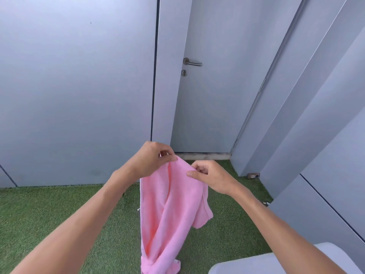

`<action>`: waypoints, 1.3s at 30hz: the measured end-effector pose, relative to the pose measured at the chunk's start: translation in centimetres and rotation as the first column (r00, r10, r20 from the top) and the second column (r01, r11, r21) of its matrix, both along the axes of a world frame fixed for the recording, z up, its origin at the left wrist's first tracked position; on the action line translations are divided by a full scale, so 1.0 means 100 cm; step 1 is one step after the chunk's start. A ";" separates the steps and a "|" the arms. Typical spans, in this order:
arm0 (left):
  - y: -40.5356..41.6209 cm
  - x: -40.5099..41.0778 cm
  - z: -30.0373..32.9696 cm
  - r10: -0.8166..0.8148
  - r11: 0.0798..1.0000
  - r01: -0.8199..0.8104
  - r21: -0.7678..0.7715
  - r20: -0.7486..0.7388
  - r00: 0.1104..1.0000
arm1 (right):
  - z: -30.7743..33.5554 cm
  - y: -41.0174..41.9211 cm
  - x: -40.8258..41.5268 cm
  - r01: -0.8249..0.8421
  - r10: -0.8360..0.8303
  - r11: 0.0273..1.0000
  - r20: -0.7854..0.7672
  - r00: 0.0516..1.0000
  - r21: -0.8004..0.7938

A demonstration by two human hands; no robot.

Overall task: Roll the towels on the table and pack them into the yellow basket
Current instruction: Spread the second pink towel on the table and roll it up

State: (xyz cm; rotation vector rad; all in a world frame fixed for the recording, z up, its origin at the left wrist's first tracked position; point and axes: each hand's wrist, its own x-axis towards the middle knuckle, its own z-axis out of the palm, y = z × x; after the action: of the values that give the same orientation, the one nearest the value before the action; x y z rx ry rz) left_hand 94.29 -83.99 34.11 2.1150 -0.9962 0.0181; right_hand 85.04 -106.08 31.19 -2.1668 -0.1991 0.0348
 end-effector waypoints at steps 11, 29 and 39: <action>0.062 0.041 -0.012 0.439 0.898 -0.439 -0.020 -0.022 0.898 | -0.073 -0.089 -0.055 0.176 -0.246 0.939 -0.218 0.944 -0.295; -0.067 -0.076 -0.155 0.059 0.920 0.098 0.381 -0.379 0.923 | -0.108 -0.185 -0.171 0.649 -0.850 0.480 -0.131 0.510 -0.590; -0.133 -0.168 -0.217 0.262 0.937 -0.119 0.329 -0.436 0.861 | -0.130 -0.333 -0.212 0.827 -0.921 0.309 0.067 0.383 -0.470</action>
State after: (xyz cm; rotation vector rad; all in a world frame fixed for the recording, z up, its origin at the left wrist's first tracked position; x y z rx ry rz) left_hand 77.54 -97.33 12.41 2.3153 -0.5091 -0.5581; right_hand 63.83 -139.38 18.19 -2.3881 1.3143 -0.3617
